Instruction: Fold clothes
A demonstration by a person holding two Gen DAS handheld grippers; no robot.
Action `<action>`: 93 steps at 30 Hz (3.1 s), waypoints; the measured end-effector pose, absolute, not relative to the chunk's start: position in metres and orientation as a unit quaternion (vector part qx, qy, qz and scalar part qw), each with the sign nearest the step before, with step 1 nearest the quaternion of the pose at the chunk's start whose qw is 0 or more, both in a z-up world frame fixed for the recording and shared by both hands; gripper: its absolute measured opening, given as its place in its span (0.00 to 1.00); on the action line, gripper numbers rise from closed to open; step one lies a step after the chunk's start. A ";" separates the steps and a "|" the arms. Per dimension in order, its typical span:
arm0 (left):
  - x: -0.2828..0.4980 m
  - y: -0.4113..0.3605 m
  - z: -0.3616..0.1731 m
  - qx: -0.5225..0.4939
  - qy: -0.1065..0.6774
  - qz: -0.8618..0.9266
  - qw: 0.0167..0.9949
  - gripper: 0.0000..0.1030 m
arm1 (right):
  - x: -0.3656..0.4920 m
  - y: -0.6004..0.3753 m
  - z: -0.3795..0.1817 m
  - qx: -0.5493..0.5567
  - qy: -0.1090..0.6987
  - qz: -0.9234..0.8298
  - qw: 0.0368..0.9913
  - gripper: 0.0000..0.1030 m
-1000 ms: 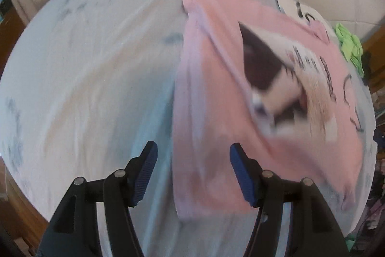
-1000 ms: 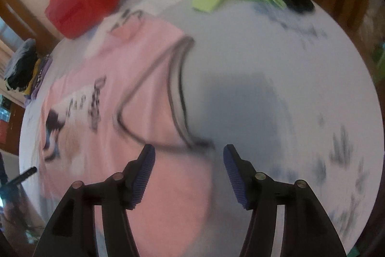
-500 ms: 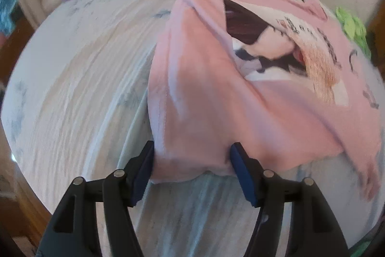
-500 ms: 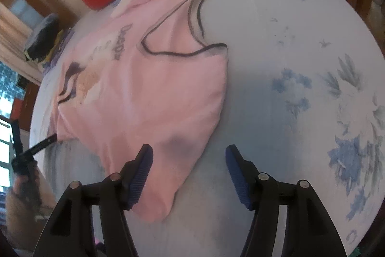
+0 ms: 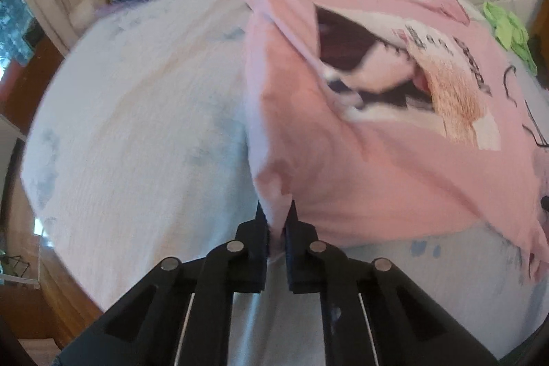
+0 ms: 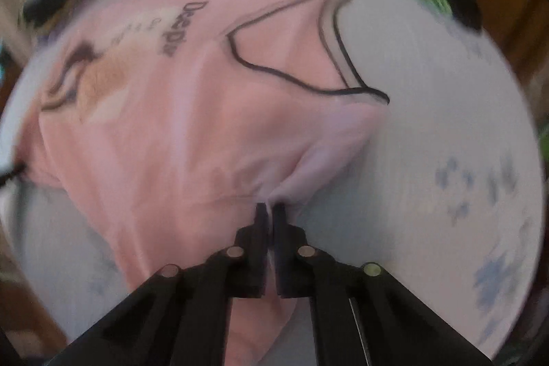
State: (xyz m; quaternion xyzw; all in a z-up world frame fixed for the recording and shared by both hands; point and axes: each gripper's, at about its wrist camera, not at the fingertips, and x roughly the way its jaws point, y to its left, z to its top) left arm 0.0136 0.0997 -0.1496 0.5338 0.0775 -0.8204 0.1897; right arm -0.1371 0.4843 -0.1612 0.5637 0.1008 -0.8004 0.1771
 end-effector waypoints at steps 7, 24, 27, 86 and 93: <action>0.042 0.078 -0.140 0.546 0.112 -0.813 0.167 0.08 | -0.148 0.568 -0.133 0.567 0.062 -0.814 0.108 0.03; 0.058 0.081 -0.139 0.514 0.144 -0.828 0.173 0.64 | -0.074 0.539 -0.140 0.551 -0.005 -0.795 0.251 0.78; 0.051 0.095 -0.148 0.518 0.126 -0.830 0.166 0.64 | -0.065 0.518 -0.141 0.535 0.033 -0.808 0.244 0.78; -0.052 0.069 -0.106 0.548 0.064 -0.828 0.100 0.11 | -0.201 0.464 -0.080 0.527 0.056 -0.809 0.255 0.05; -0.119 0.039 -0.139 0.593 0.123 -0.793 0.069 0.11 | -0.278 0.435 -0.106 0.567 0.054 -0.785 0.245 0.28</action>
